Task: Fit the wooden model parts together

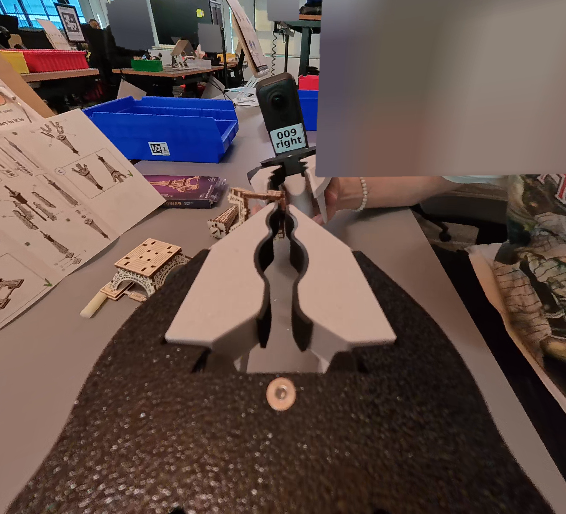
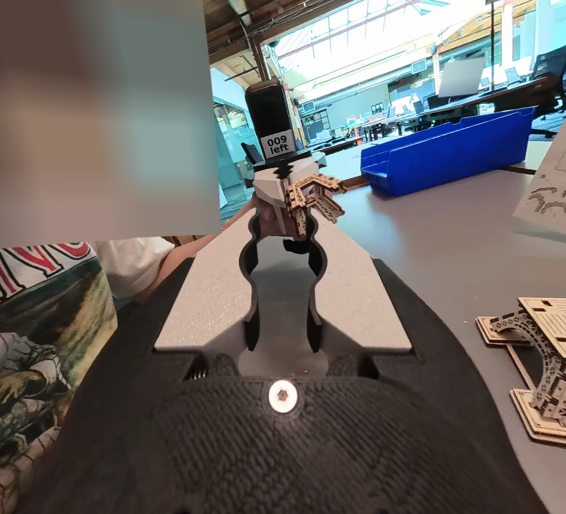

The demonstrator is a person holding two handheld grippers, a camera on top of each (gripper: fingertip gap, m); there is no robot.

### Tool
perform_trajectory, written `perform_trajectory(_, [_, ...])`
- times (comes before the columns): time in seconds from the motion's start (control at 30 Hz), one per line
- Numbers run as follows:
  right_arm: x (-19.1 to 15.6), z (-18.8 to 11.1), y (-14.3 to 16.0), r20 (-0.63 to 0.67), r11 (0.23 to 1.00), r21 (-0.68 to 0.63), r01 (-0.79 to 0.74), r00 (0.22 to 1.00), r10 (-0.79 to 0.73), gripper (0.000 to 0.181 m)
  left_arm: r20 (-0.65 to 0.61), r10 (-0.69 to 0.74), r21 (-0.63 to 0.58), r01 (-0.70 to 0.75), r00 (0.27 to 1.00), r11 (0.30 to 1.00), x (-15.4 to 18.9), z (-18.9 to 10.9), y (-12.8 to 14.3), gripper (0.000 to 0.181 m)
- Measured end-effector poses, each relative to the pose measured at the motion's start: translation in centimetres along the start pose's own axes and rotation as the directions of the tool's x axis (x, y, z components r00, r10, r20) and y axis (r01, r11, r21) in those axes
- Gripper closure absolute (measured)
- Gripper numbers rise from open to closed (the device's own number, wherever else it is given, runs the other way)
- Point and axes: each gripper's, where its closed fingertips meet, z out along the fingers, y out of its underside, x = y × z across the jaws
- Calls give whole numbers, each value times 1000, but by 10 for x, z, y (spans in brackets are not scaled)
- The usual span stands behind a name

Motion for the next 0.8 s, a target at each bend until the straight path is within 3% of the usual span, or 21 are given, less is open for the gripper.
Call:
perform_trajectory(0.2, [0, -6, -9, 9, 997, 64, 42, 999, -43, 178, -41, -34, 44, 36, 999, 998, 5, -2, -6, 181])
perform_trajectory(0.27, [2, -7, -10, -7, 997, 55, 62, 998, -62, 178, -47, -41, 37, 42, 998, 998, 5, -1, -4, 181])
perform_trajectory(0.37, [8, -9, -12, -106, 971, 48, 234, 968, -228, 175, -78, -66, 44, 70, 995, 997, 8, 0, -5, 181])
perform_trajectory(0.47, [12, -12, -14, -215, 846, -47, 531, 821, -528, 171, -115, -96, 82, 106, 989, 991, 12, -1, -10, 181])
perform_trajectory(0.57, [12, -9, -14, -263, 690, -171, 704, 642, -720, 161, -131, -117, 97, 131, 984, 987, 13, -2, -12, 181])
perform_trajectory(0.7, [11, -6, -10, -266, 518, -278, 809, 453, -851, 164, -142, -128, 85, 141, 982, 986, 14, 0, -10, 181])
perform_trajectory(0.8, [8, -5, -12, -276, 467, -290, 835, 394, -877, 164, -145, -133, 78, 145, 980, 986, 15, 1, -9, 181])
